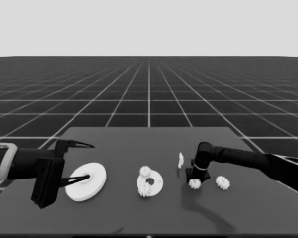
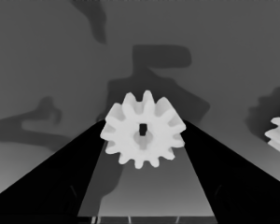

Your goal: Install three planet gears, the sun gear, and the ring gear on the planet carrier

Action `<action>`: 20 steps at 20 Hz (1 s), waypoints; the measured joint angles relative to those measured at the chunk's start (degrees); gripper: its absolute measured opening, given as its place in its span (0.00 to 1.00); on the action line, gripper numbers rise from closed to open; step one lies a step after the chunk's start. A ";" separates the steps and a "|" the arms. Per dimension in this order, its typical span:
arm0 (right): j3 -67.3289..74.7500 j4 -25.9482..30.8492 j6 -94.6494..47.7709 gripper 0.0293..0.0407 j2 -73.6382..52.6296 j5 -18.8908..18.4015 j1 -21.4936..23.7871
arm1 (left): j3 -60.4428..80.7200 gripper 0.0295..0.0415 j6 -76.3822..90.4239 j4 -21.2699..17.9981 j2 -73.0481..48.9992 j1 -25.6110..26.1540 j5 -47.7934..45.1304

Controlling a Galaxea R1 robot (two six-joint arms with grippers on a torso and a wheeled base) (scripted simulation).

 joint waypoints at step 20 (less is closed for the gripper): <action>-2.59 22.11 18.31 0.17 22.83 -10.80 24.50 | 0.00 0.75 0.00 0.00 0.00 0.00 0.00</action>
